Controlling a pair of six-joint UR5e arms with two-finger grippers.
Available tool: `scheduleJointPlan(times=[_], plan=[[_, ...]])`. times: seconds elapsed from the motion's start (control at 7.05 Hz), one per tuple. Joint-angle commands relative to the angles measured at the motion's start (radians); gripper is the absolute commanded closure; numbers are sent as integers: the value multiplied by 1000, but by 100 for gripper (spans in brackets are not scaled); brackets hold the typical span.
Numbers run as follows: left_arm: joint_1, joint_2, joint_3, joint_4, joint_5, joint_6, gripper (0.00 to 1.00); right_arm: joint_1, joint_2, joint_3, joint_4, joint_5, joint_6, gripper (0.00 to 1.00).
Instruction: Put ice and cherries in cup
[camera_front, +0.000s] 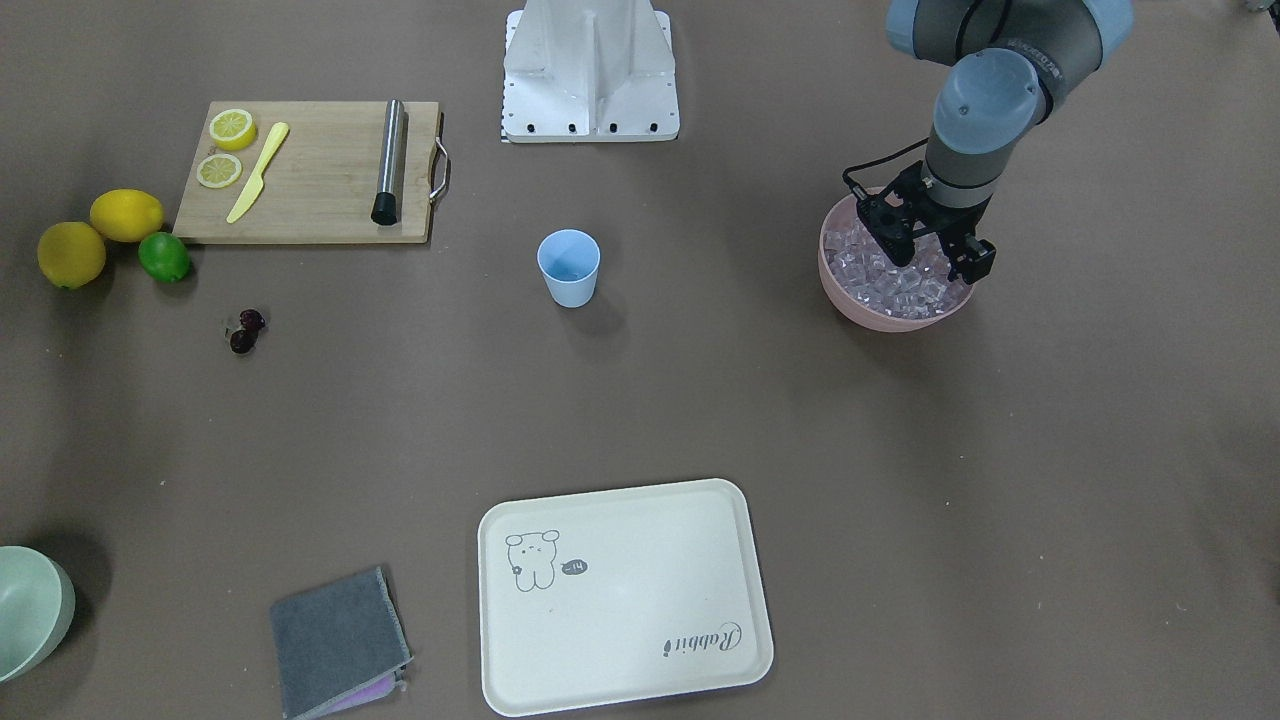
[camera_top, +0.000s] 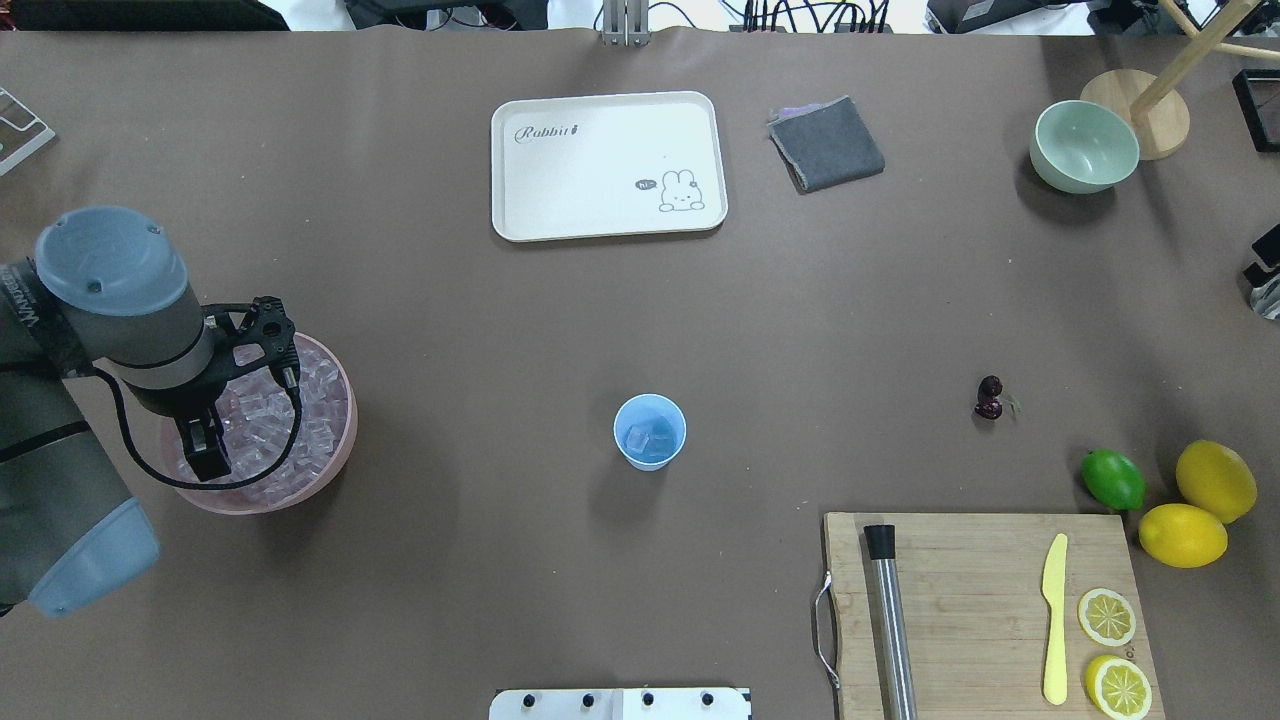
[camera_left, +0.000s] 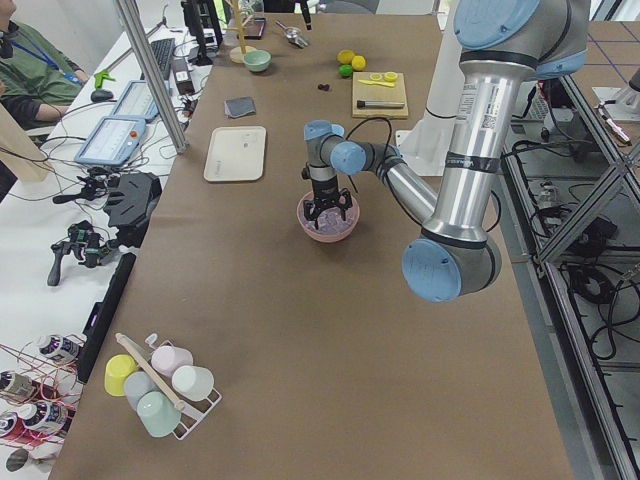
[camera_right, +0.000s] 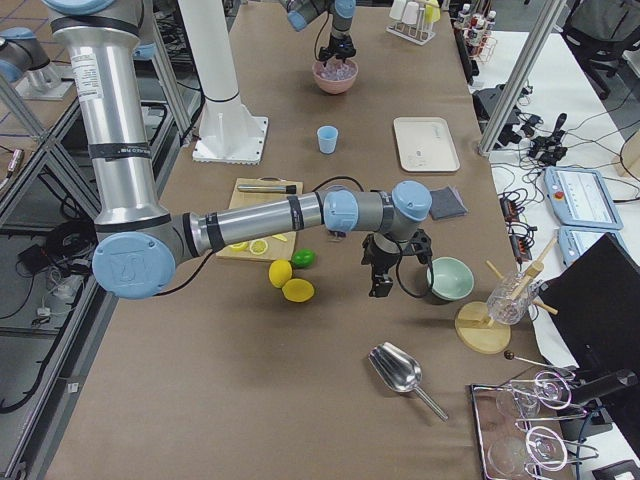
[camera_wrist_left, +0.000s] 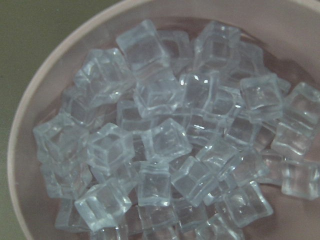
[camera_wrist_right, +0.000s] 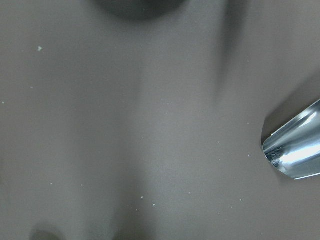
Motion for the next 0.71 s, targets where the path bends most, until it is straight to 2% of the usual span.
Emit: scheduleJointPlan(times=[0.0, 0.57], plan=[[3, 7, 6, 2, -1, -1, 2, -1, 0, 0, 0, 0, 0, 0], [26, 8, 21, 2, 2, -25, 3, -2, 0, 0, 0, 0, 0, 0]])
